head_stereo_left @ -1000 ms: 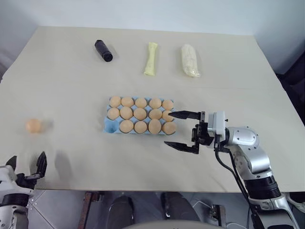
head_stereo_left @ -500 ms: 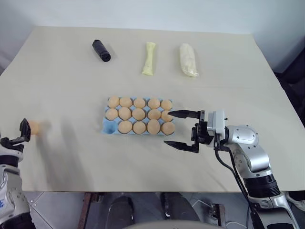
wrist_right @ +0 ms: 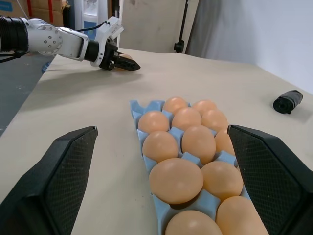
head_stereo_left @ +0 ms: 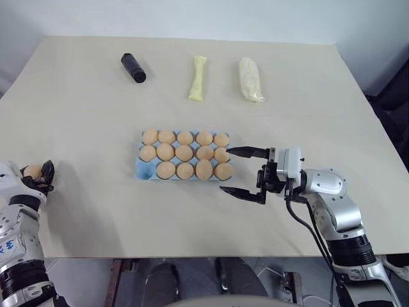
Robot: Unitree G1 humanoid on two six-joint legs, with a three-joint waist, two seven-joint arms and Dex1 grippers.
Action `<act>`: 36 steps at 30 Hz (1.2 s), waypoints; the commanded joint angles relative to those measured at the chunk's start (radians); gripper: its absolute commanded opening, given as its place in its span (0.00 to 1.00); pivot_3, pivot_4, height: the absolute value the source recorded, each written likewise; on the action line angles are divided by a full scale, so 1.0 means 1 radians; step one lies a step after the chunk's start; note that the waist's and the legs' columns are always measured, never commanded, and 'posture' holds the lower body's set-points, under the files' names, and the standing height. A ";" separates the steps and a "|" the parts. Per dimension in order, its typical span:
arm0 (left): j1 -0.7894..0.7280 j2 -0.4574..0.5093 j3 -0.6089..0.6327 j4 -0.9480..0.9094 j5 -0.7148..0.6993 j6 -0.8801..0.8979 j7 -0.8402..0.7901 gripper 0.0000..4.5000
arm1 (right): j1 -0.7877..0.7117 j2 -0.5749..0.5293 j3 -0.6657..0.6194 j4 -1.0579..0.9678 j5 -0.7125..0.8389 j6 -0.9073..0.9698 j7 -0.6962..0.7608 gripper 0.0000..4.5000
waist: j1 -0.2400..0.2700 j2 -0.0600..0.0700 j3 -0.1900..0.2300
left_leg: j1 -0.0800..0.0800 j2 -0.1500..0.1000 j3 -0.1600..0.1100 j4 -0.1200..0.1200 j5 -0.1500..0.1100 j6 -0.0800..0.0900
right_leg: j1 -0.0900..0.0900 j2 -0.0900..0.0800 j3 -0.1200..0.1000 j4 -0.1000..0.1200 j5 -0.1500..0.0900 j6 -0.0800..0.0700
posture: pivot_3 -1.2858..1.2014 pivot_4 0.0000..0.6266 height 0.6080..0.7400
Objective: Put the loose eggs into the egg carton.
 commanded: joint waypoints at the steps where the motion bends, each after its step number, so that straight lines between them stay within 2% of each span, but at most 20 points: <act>1: 0.002 0.031 0.001 0.000 0.010 0.001 -0.015 0.42 | 0.010 -0.002 -0.014 -0.043 0.009 -0.018 -0.009 1.00 | 0.000 0.000 0.000 | 0.000 0.000 0.000 0.000 0.000 0.000 | 0.000 0.000 0.000 0.000 0.000 0.000 | 0.52 0.24 1.00; 3: 0.007 0.035 -0.007 -0.003 0.020 -0.025 -0.028 0.40 | 0.013 -0.004 -0.017 -0.045 0.007 -0.019 -0.012 1.00 | 0.000 0.000 0.000 | 0.000 0.000 0.000 0.000 0.000 0.000 | 0.000 0.000 0.000 0.000 0.000 0.000 | 0.52 0.24 1.00; 4: -0.001 0.029 -0.022 -0.044 0.004 -0.083 -0.089 0.40 | 0.015 -0.004 -0.020 -0.046 0.005 -0.020 -0.018 1.00 | 0.000 0.000 0.000 | 0.000 0.000 0.000 0.000 0.000 0.000 | 0.000 0.000 0.000 0.000 0.000 0.000 | 0.52 0.24 1.00; 7: -0.034 0.014 -0.143 -0.235 -0.089 -0.089 -0.317 0.40 | 0.022 -0.006 -0.029 -0.048 0.000 -0.023 -0.032 1.00 | 0.012 0.000 0.000 | -0.001 0.000 0.000 0.000 0.000 0.000 | 0.000 0.000 -0.001 0.000 0.000 0.000 | 0.52 0.24 1.00; 9: -0.070 0.013 -0.237 -0.307 -0.094 -0.057 -0.388 0.40 | 0.026 -0.005 -0.027 -0.049 -0.002 -0.028 -0.034 1.00 | 0.029 0.000 0.000 | -0.001 -0.001 -0.002 0.001 0.000 0.000 | 0.001 -0.001 -0.002 0.000 0.000 0.000 | 0.52 0.24 1.00; 13: -0.108 0.019 -0.395 -0.384 -0.086 -0.031 -0.542 0.40 | 0.026 0.001 -0.023 -0.050 -0.010 -0.035 -0.048 1.00 | 0.024 0.001 0.001 | 0.000 -0.001 0.000 0.001 0.000 0.000 | 0.002 0.000 -0.001 -0.001 0.000 0.000 | 0.52 0.24 1.00; 18: -0.109 0.011 -0.496 -0.349 -0.031 -0.072 -0.630 0.40 | 0.031 0.007 -0.021 -0.054 -0.020 -0.047 -0.067 1.00 | 0.009 0.002 0.001 | -0.001 0.000 0.009 -0.002 0.001 -0.001 | -0.007 0.004 0.007 0.001 0.000 0.000 | 0.52 0.24 1.00; 24: -0.093 0.014 -0.497 -0.304 -0.005 -0.106 -0.656 0.40 | 0.045 0.005 -0.022 -0.072 -0.023 -0.048 -0.092 1.00 | -0.003 0.002 0.001 | -0.002 0.001 0.014 -0.002 0.001 0.000 | -0.011 0.003 0.012 0.002 0.000 0.001 | 0.52 0.24 1.00; 26: -0.091 0.014 -0.486 -0.294 -0.006 -0.112 -0.652 0.55 | 0.049 0.008 -0.020 -0.077 -0.025 -0.048 -0.099 1.00 | -0.002 0.002 0.001 | -0.002 0.001 0.014 -0.002 0.001 0.000 | -0.011 0.003 0.012 0.002 0.000 0.001 | 0.52 0.24 1.00; 32: -0.085 0.028 -0.431 -0.304 -0.020 -0.113 -0.628 0.90 | 0.061 0.005 -0.022 -0.086 -0.023 -0.047 -0.109 1.00 | -0.002 0.002 0.001 | -0.002 0.001 0.014 0.000 0.001 0.001 | -0.010 0.002 0.012 0.004 0.001 0.001 | 0.52 0.24 1.00; 36: -0.055 0.071 -0.359 -0.316 -0.041 -0.087 -0.625 0.90 | 0.068 -0.007 -0.037 -0.081 -0.018 -0.040 -0.111 1.00 | -0.004 0.002 0.001 | -0.002 0.001 0.014 0.000 0.001 0.001 | -0.011 0.002 0.012 0.004 0.001 0.002 | 0.52 0.24 1.00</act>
